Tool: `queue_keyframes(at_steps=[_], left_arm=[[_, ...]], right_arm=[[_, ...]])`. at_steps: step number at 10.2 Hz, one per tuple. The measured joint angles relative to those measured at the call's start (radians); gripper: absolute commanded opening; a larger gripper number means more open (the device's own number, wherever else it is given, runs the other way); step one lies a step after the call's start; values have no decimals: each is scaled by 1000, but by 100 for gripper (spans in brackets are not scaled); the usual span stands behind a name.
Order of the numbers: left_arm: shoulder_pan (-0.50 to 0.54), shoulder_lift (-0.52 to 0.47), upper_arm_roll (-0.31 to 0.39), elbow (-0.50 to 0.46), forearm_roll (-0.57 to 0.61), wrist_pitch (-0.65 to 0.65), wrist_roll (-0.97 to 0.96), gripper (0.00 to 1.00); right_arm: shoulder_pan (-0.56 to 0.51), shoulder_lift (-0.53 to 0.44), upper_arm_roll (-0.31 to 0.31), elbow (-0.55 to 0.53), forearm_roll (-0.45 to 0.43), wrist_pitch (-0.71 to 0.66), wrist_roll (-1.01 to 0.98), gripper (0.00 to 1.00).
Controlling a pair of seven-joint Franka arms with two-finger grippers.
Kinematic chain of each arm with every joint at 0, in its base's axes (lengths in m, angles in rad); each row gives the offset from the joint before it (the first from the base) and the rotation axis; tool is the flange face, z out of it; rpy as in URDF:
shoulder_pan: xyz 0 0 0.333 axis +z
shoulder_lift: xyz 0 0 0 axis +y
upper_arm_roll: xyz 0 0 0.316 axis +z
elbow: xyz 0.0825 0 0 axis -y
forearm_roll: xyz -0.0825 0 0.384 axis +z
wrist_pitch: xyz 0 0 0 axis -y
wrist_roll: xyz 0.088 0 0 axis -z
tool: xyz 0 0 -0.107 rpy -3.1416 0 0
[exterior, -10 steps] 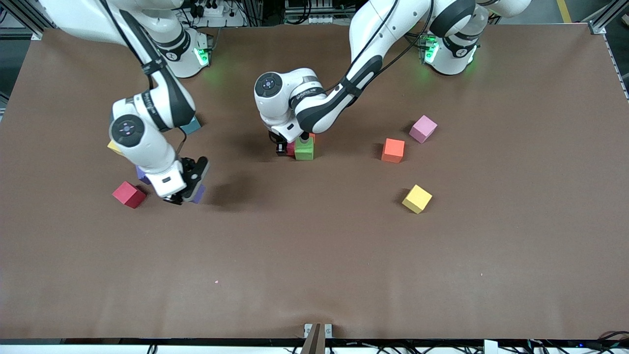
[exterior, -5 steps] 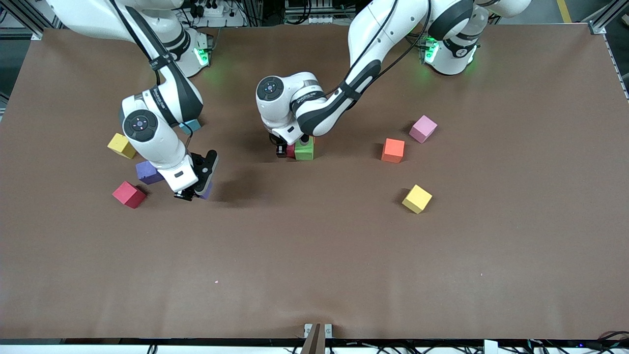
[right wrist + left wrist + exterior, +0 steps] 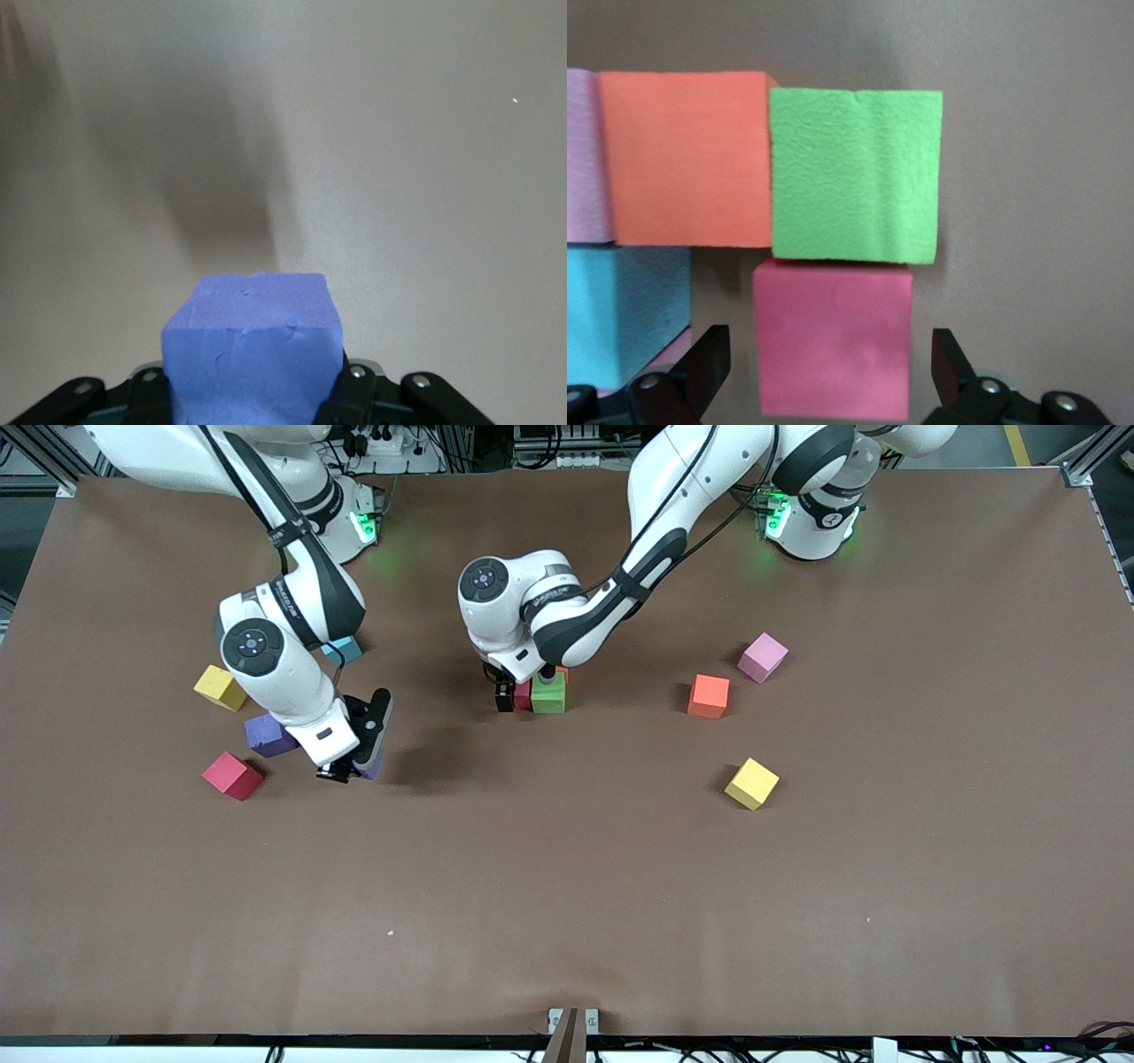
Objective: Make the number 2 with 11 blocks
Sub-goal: 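Carry the purple cube to the shape while the left gripper reaches yellow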
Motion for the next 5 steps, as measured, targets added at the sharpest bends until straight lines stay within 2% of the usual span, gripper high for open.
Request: queue_keyframes(at_steps=[5], left_arm=[[35, -115, -23, 6, 0, -161, 77, 100]], right_arm=[[0, -1, 42, -25, 0, 3, 0, 32]])
